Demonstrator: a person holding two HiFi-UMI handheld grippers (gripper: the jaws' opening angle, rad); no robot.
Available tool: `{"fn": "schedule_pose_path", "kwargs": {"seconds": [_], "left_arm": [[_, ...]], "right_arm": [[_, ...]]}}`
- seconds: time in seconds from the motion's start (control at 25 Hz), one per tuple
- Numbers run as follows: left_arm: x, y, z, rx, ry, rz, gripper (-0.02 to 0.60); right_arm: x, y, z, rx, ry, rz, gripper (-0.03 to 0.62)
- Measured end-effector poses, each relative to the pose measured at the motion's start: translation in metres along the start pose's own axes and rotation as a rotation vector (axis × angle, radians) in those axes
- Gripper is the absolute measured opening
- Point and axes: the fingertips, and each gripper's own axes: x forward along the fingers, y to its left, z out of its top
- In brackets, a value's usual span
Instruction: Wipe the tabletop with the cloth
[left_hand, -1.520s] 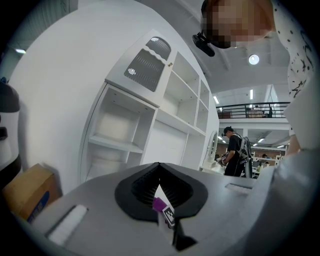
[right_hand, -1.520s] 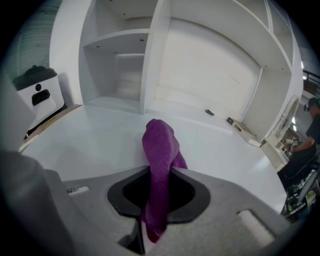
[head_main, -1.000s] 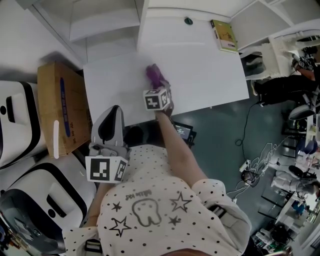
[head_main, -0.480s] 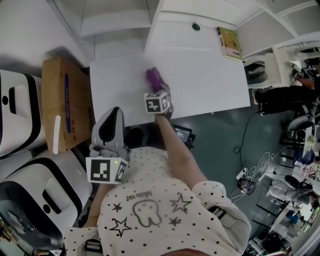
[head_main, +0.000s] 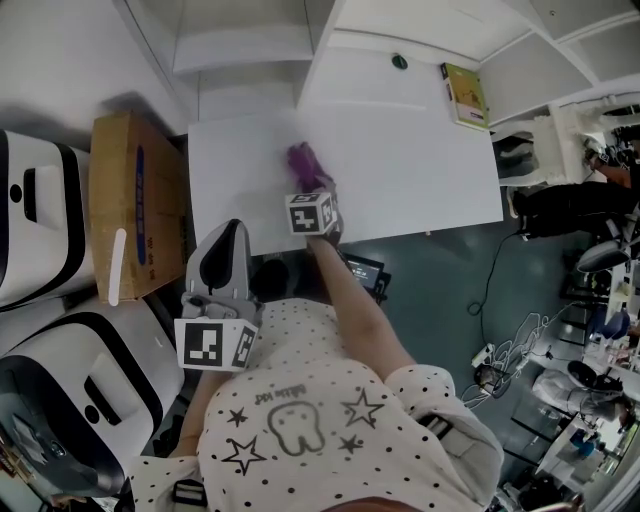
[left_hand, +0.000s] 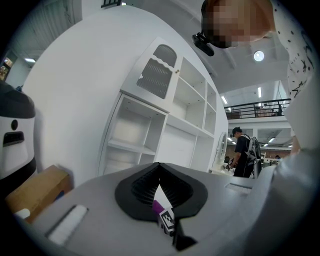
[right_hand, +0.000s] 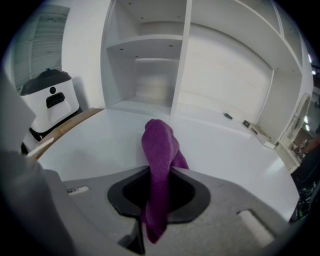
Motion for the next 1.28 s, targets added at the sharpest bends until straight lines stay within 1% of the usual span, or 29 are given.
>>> {"fn": "schedule_pose_path", "kwargs": {"seconds": [0.44, 0.72, 1.08, 1.28], "left_arm": [[-0.004, 0.005, -0.002, 0.004, 0.008, 0.007, -0.006], [-0.004, 0.007, -0.002, 0.002, 0.015, -0.001, -0.006], [-0.002, 0.007, 0.000, 0.000, 0.009, -0.016, -0.006], [-0.001, 0.008, 0.001, -0.002, 0.008, -0.009, -0.005]], "right_arm": [[0.003, 0.029, 0.006, -0.021, 0.013, 0.030, 0.064], [0.003, 0.050, 0.010, -0.043, 0.015, 0.072, 0.064], [0.002, 0.074, 0.011, -0.092, 0.014, 0.114, 0.064], [0.001, 0.090, 0.013, -0.120, 0.017, 0.142, 0.064]]}}
